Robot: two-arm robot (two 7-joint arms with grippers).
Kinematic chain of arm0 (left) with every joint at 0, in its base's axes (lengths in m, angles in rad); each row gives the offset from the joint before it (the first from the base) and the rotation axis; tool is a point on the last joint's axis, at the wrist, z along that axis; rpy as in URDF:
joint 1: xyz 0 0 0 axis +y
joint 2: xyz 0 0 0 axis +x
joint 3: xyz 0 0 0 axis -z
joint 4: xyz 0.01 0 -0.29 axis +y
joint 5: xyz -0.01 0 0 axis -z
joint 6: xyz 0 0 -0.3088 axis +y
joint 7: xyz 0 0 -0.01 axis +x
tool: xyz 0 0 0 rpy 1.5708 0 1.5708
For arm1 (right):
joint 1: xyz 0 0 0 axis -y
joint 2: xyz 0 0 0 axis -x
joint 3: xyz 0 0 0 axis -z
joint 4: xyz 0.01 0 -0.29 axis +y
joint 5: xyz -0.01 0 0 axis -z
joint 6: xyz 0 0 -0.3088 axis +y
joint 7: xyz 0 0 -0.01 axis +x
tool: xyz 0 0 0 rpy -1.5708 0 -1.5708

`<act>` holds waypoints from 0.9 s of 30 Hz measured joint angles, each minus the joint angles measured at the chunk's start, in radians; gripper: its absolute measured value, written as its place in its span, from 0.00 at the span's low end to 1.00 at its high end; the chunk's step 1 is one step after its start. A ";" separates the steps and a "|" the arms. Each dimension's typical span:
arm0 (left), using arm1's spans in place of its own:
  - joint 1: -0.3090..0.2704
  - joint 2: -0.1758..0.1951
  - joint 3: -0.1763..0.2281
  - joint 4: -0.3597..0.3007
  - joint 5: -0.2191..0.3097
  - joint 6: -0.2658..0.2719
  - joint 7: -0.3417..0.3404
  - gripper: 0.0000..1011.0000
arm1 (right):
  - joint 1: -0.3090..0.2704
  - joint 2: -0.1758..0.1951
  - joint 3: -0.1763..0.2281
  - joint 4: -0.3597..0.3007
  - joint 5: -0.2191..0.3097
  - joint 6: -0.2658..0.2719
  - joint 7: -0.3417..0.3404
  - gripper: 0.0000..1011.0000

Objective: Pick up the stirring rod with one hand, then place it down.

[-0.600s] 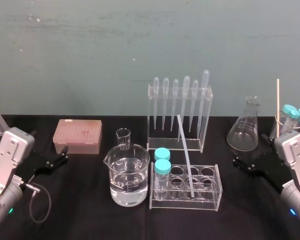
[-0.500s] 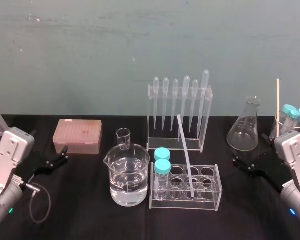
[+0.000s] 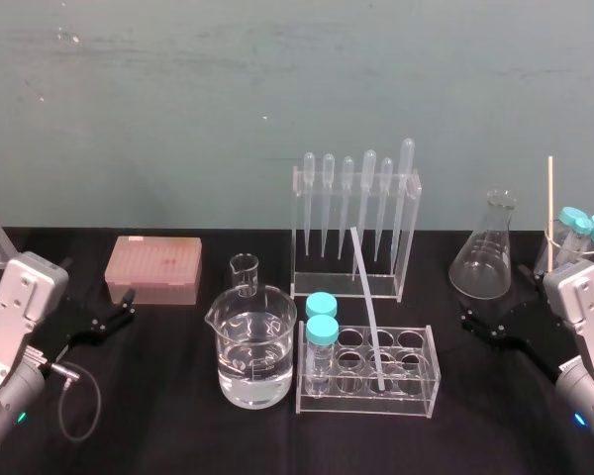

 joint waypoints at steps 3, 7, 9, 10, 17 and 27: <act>0.000 0.000 0.000 0.000 0.000 0.000 0.000 0.99 | 0.000 0.000 0.000 0.000 0.000 0.000 0.000 0.99; 0.000 0.000 0.000 0.000 0.000 0.000 0.000 0.99 | 0.000 0.000 0.000 0.000 0.000 0.000 0.000 0.99; 0.000 0.000 0.000 0.000 0.000 0.000 0.000 0.99 | 0.000 0.000 0.000 0.000 0.000 0.000 0.000 0.99; 0.000 0.000 0.000 0.000 0.000 0.000 0.000 0.99 | 0.000 0.000 0.000 0.000 0.000 0.000 0.000 0.99; 0.000 0.000 0.000 0.000 0.000 0.000 0.000 0.99 | 0.000 0.000 0.000 0.000 0.000 0.000 0.000 0.99; 0.000 0.000 0.000 0.000 0.000 0.000 0.000 0.99 | 0.000 0.000 0.000 0.000 0.000 0.000 0.000 0.99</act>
